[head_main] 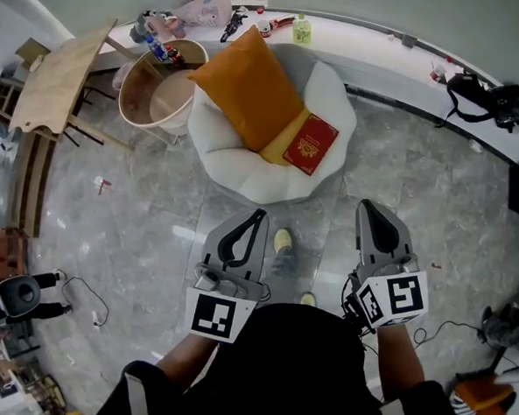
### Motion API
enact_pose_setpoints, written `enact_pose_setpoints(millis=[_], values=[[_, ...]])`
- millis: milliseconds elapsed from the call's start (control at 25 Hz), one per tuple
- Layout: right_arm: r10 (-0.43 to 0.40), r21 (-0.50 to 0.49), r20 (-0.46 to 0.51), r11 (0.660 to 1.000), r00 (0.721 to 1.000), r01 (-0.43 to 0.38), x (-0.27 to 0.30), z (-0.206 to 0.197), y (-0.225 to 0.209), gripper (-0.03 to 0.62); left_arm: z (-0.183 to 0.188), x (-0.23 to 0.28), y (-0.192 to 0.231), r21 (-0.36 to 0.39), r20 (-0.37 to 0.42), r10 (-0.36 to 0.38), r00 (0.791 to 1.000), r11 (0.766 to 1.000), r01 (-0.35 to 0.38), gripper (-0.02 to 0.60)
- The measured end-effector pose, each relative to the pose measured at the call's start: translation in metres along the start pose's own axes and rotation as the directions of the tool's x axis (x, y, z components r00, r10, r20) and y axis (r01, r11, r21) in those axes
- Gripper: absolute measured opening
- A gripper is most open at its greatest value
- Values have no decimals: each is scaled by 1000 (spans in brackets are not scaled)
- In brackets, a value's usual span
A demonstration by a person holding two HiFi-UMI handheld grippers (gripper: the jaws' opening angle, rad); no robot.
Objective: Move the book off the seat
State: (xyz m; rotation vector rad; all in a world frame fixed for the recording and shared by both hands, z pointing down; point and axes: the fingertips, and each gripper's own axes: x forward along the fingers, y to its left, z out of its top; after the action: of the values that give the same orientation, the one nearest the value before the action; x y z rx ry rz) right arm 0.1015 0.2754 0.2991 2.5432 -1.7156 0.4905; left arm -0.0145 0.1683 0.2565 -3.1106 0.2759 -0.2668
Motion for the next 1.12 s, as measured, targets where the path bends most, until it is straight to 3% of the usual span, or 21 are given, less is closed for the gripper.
enact_pose_setpoints(millis=[640, 1120], values=[[-17, -52, -19, 999, 1000, 16, 79, 29, 7, 11, 2, 37, 79, -33, 31, -22, 999, 999, 23, 13], [-40, -45, -14, 998, 999, 40, 113, 38, 2, 11, 0, 60, 113, -37, 43, -32, 999, 999, 34, 13]])
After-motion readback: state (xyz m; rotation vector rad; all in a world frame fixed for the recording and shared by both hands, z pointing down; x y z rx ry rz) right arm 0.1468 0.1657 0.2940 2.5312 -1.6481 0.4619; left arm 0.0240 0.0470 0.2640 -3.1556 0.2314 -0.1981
